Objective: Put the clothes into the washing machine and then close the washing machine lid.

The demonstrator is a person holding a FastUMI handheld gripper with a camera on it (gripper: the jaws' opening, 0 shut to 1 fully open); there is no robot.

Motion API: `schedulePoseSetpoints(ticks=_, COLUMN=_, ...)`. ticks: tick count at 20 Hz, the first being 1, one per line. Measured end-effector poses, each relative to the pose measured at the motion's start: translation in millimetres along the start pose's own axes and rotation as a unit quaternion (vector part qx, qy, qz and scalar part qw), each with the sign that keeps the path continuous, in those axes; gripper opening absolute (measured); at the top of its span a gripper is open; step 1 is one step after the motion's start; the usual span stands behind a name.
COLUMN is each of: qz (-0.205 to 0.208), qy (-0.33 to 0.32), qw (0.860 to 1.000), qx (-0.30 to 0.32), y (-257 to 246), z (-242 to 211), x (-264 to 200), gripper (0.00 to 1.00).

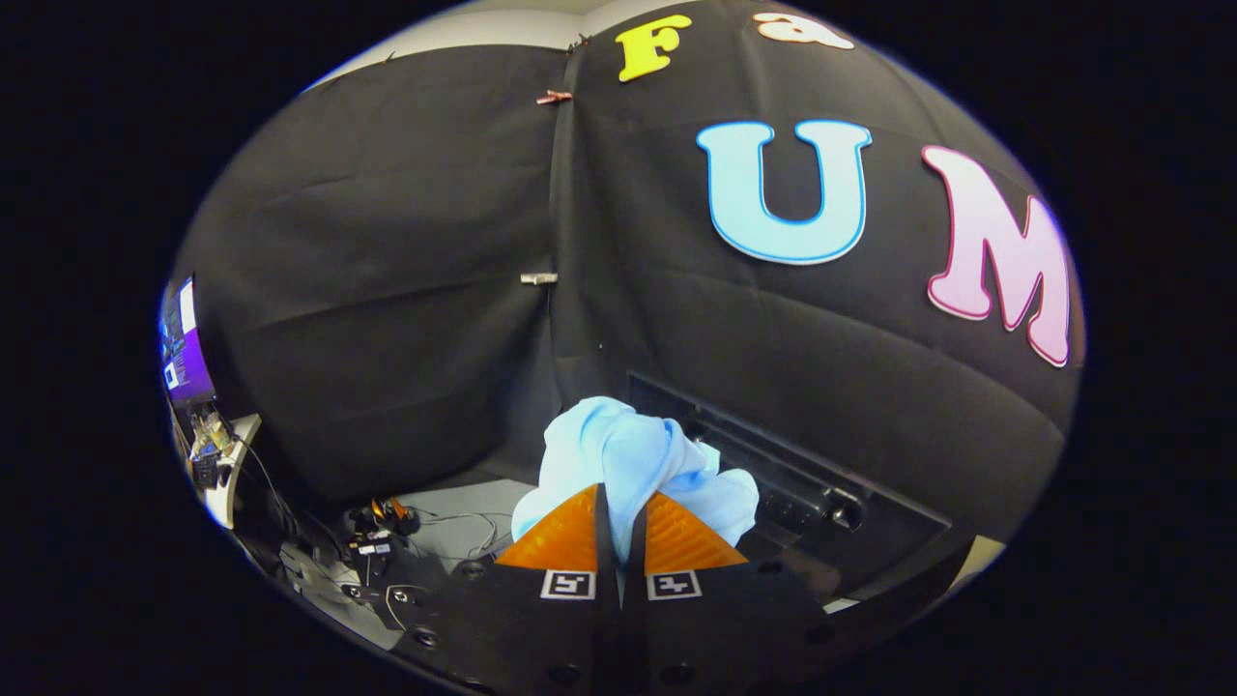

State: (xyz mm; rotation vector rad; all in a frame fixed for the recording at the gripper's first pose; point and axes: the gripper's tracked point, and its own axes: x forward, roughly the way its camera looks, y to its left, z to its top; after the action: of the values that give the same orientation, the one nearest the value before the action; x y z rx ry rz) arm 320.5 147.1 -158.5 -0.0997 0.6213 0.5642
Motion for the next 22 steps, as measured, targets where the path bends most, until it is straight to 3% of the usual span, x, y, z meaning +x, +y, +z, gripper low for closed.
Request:
schedulePoseSetpoints(ticks=11, qz=-0.027, qy=0.144, qw=0.988, qx=-0.048, y=-15, z=-94, x=40, gripper=0.05)
schedulePoseSetpoints(ticks=22, qz=-0.044, qy=0.288, qw=0.953, qx=-0.083, y=-26, z=-172, x=34, gripper=0.05)
